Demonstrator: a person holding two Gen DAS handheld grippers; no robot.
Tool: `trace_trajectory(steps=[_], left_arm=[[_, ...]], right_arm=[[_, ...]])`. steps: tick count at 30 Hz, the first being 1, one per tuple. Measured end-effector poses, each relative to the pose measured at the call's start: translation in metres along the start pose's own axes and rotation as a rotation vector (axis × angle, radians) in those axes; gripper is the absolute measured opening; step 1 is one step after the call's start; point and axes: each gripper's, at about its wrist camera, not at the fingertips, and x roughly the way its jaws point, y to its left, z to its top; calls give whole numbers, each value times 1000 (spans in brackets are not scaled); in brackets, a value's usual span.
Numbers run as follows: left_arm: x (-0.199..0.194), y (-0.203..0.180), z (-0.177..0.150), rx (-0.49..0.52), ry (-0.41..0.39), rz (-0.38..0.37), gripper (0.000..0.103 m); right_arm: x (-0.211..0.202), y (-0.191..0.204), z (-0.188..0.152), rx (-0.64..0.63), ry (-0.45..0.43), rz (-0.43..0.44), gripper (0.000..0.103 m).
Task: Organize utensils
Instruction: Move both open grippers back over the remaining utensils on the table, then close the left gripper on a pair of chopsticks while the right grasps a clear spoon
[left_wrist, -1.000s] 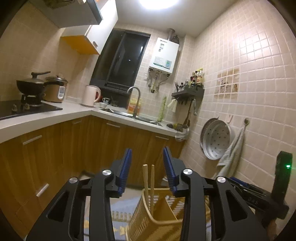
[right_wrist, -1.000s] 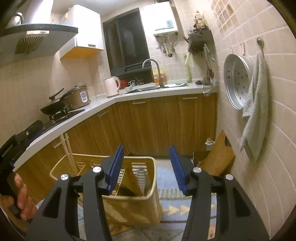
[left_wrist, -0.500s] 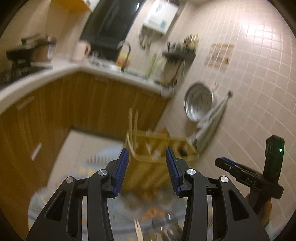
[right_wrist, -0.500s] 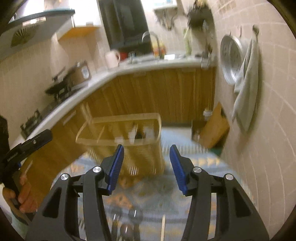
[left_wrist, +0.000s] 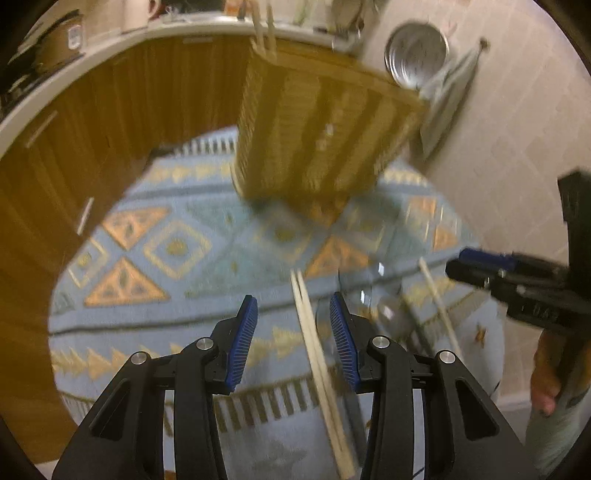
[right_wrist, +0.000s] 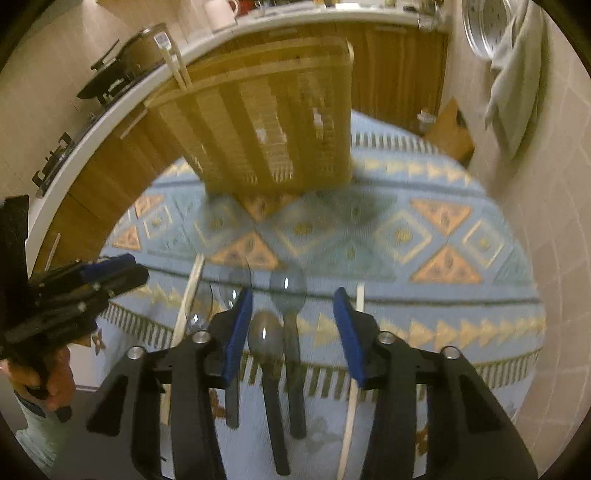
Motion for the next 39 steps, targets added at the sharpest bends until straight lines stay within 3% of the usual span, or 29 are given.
trace_trajectory(steps=[8,16,22,25,29,35,39], left_arm=[[30,-12,-29,43,114,19,38],[36,-38,-34,150,101,155,38],[39,-50,-39,241,126,232,39],[40,-46,-35,233,138,216,37],[39,-38,-27,220,134,221,18],[37,-22,-17,165,167,133,15],[35,-22,-15,180,190,120,16]], right_arm=[[14,-12,-18,61,53,24,34],[14,-12,-21,37,53,-11,34],[41,-13,-15,20,159,22,34],[52,-9,-10,-7,195,28,34],[64,-8,2,-5,248,47,29],[73,0,13,-38,281,8,26],[77,10,16,-58,287,-39,19]])
